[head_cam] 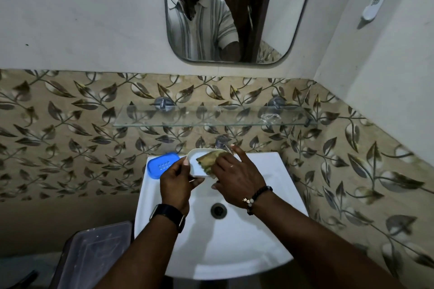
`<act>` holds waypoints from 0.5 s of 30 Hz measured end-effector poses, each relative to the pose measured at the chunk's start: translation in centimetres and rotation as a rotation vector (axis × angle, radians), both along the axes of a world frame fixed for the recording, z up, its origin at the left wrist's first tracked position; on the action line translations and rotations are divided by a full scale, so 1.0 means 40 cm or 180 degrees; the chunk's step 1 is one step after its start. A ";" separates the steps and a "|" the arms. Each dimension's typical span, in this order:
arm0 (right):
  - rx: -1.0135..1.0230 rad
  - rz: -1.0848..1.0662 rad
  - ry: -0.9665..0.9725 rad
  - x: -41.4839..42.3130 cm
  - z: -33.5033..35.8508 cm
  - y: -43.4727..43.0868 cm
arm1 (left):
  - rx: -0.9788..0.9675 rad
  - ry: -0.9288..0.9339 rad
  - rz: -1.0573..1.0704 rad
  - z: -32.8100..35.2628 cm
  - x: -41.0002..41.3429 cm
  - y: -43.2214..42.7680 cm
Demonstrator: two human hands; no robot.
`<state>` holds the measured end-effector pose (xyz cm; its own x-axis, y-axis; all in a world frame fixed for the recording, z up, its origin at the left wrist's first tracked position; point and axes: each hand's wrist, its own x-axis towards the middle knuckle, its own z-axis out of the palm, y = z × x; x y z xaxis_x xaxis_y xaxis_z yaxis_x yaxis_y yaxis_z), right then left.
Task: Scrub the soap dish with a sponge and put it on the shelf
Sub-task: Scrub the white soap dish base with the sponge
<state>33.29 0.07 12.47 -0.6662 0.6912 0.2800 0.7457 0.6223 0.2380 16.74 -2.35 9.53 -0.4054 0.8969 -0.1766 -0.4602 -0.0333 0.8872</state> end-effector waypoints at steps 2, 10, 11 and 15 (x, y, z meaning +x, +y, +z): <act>-0.0004 -0.0113 0.0328 -0.016 -0.016 -0.011 | -0.0028 0.0021 -0.0037 -0.001 0.012 -0.004; -0.0963 0.0507 0.1032 -0.049 -0.046 -0.039 | -0.0073 0.0243 -0.0188 -0.016 0.028 -0.020; -0.1008 0.0654 0.0995 -0.048 -0.043 -0.036 | -0.0070 0.0260 -0.0210 -0.013 0.024 -0.020; -0.0346 0.0524 0.0392 -0.019 -0.016 -0.015 | 0.0004 0.0198 -0.0139 0.003 0.007 -0.019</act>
<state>32.52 -0.52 11.85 -0.7379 0.6065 0.2960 0.6513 0.7549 0.0766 17.01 -3.10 9.64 -0.3759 0.9143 -0.1510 -0.4051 -0.0156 0.9141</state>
